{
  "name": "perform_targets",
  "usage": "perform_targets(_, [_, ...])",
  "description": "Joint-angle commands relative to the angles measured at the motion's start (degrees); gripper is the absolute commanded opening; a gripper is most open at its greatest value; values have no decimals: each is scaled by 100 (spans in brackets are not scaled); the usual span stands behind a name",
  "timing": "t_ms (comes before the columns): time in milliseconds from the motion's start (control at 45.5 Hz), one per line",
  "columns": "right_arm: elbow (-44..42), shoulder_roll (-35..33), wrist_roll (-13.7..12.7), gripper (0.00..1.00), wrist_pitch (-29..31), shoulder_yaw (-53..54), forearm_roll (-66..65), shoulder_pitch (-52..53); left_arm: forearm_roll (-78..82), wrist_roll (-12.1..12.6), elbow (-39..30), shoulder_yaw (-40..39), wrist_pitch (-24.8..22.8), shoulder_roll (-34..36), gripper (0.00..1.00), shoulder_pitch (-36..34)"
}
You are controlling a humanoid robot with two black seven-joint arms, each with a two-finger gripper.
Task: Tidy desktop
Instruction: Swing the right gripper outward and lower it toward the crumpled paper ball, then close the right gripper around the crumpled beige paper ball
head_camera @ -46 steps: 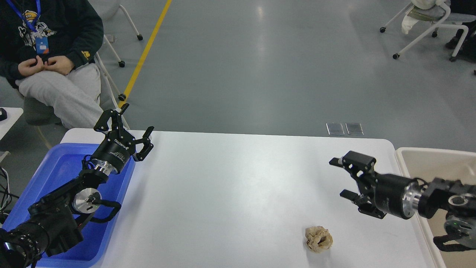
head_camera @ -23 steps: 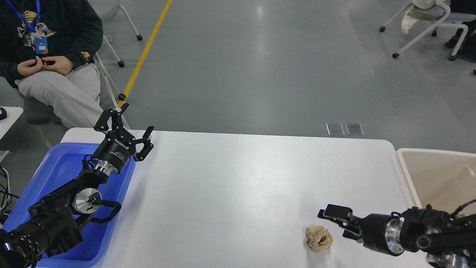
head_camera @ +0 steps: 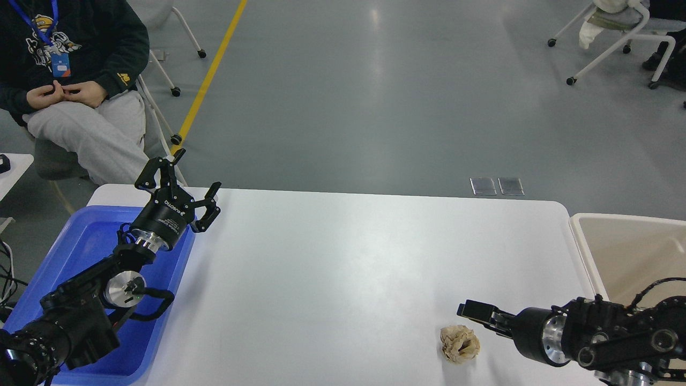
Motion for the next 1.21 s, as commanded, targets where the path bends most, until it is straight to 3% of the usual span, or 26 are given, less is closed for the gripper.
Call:
perform_targets(0, [-164,294,15,100,-142,-60,-51,-106,1,-8,-1,0,-7,0,100,-9])
perform_targets(1186, [-577,821,33,100,-423,-8,-86,-686,1,0,-1,0,2,0,100,0])
